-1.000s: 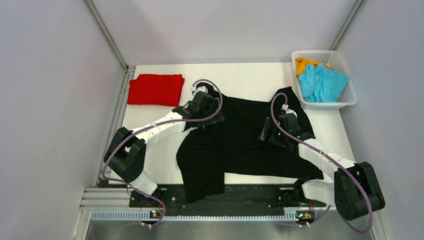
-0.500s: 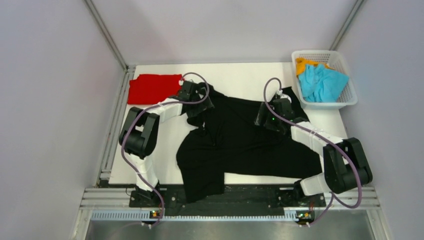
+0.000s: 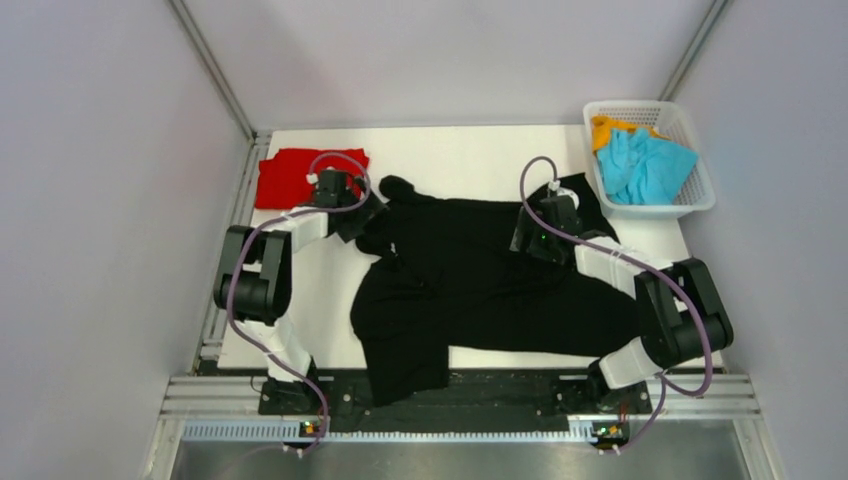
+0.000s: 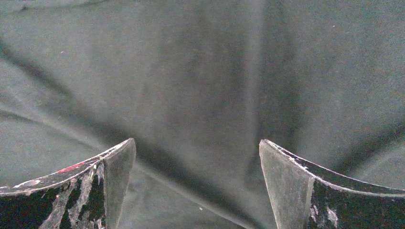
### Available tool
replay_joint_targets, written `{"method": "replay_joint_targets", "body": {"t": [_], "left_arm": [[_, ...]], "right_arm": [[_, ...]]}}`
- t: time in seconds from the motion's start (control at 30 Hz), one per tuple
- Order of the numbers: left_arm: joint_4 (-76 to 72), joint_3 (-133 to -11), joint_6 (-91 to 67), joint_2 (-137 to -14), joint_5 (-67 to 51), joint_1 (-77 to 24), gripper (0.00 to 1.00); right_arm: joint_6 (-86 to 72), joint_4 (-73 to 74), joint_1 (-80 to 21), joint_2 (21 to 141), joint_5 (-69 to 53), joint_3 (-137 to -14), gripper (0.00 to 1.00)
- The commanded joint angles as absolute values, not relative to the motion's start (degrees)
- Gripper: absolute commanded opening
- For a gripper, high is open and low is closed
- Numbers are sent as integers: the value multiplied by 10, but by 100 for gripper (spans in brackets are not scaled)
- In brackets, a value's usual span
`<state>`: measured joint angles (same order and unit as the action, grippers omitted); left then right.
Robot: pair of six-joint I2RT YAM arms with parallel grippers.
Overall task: Fold and stack the t-shirts
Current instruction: Flatten out the tshirt
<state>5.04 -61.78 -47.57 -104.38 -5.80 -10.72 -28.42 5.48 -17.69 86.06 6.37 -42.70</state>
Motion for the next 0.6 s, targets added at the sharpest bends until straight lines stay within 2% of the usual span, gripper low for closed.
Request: {"method": "replay_joint_targets", "body": {"t": [0.0,0.2,0.37,0.57], "left_arm": [[103,-555,-470,-1019,-29,-59,99],[131,-611,-444,-975,-37,-59,99],[134,-655,-426,-944,-23,-101,99],[94,-704,-436,-1007,-90,-117,99]], "right_arm": [[-268,38,-175,865,79,-455,99],[-245,32,-174,866,37,-491,99],[-215,-4,-177,870,-57,-539,99],[-212,-26,-209,928,-79,-589,99]]}}
